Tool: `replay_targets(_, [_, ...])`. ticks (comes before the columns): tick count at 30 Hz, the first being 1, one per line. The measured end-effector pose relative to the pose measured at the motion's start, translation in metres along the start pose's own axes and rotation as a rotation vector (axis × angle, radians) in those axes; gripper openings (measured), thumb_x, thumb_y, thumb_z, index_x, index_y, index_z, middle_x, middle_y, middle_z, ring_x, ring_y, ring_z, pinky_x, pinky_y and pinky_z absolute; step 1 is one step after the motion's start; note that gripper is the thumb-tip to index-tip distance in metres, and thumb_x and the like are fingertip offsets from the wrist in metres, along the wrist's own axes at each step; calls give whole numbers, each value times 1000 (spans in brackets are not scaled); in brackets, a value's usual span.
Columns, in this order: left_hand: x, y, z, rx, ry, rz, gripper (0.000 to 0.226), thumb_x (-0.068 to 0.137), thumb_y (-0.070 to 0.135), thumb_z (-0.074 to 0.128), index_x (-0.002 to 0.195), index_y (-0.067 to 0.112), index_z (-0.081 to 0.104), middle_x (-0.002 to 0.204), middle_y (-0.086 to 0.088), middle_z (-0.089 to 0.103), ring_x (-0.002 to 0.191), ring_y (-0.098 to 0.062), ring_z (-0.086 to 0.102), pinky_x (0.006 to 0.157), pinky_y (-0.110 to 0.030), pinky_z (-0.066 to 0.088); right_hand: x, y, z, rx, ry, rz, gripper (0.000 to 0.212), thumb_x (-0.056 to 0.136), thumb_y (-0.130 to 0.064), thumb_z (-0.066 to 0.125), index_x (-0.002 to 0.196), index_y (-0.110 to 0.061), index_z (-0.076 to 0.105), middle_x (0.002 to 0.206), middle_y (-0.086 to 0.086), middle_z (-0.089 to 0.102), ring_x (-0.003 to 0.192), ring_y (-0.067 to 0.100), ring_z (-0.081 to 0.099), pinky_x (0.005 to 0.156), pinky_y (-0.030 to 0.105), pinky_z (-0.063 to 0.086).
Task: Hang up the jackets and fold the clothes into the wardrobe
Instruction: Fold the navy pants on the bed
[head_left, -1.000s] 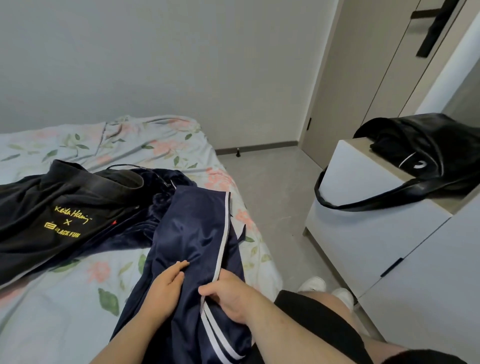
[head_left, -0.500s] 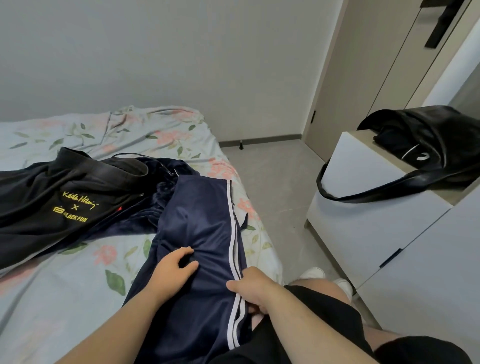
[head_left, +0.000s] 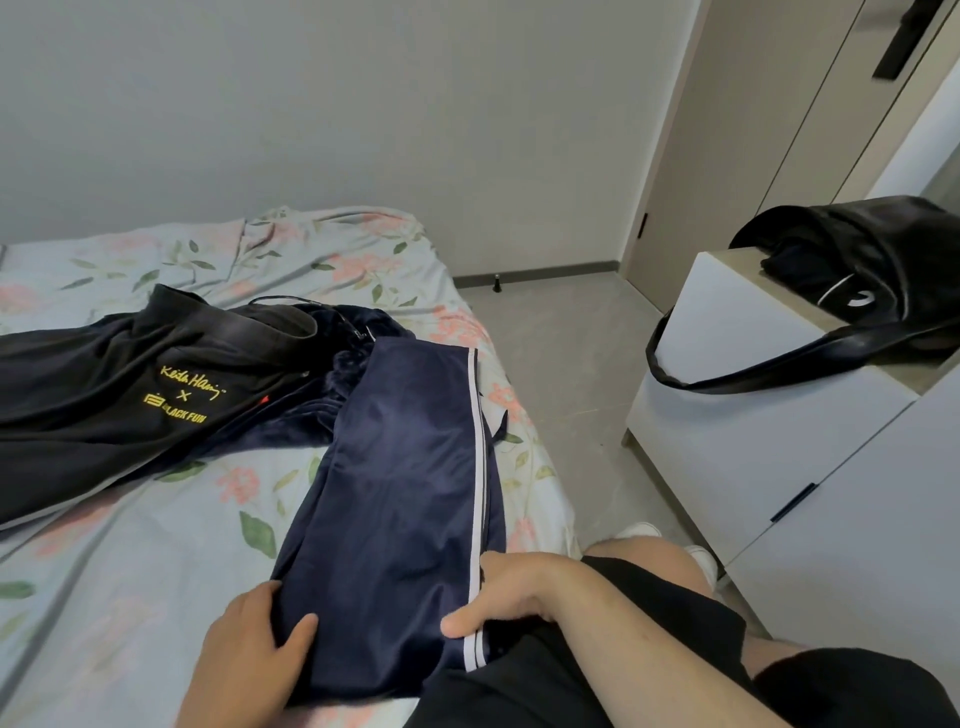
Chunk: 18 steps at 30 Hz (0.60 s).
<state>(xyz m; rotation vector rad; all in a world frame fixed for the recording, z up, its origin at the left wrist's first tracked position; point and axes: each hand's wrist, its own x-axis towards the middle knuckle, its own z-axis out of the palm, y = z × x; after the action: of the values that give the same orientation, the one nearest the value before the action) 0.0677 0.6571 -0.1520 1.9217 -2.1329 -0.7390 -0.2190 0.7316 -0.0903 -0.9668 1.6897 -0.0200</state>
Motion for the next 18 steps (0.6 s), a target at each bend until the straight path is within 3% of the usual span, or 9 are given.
replay_targets(3, [-9,-1,-17,-239,-140,-124,70,73,32,81,132,14,47,114,-6,64,98,-24,64,83,-38,48,-3,-1,7,157,12,-72,75,69,-30,77,134,-17,40,128,3,54,112,30,62,84,39,54])
replay_targets(5, [-9,-1,-30,-455,-249,-214,78,65,22,85,131,15,45,99,-12,70,85,-27,70,82,-41,53,-5,-1,13,374,71,-113,56,72,-13,69,122,-19,43,121,15,58,94,32,65,66,40,51])
replay_targets(8, [-11,0,-38,-636,-387,-279,82,64,7,85,135,15,43,91,-20,73,81,-36,72,84,-46,55,-10,0,15,620,147,-137,60,78,-12,68,129,-25,40,111,10,61,78,22,62,50,29,46])
replay_targets(9, [-12,1,-39,-686,-419,-280,86,64,3,84,138,17,42,92,-21,73,82,-37,72,82,-46,55,-11,1,15,689,172,-153,67,80,-12,69,135,-28,36,114,6,60,83,21,65,50,29,51])
replay_targets(11, [-15,5,-40,-800,-461,-279,94,56,10,83,140,23,41,101,-21,72,88,-38,72,81,-44,55,-13,3,14,820,216,-187,76,81,-14,73,143,-30,32,122,1,60,100,23,66,68,36,61])
replay_targets(14, [-26,13,-44,-785,-564,-129,103,55,27,86,143,38,33,131,0,57,114,-22,63,88,-31,52,-18,6,15,941,177,-274,74,75,-11,79,128,-43,39,124,1,62,107,25,65,85,44,56])
replay_targets(16, [-29,15,-44,-761,-589,-43,94,58,22,85,137,42,38,132,12,52,117,-12,58,86,-25,53,-25,8,18,866,142,-317,77,68,-9,79,120,-52,43,126,5,58,104,26,65,78,41,57])
replay_targets(18, [-28,13,-39,-818,-495,-47,75,65,1,80,129,33,56,119,5,64,98,-16,68,74,-27,56,-30,8,21,778,182,-360,69,67,-7,74,116,-50,52,126,8,55,98,27,64,67,36,58])
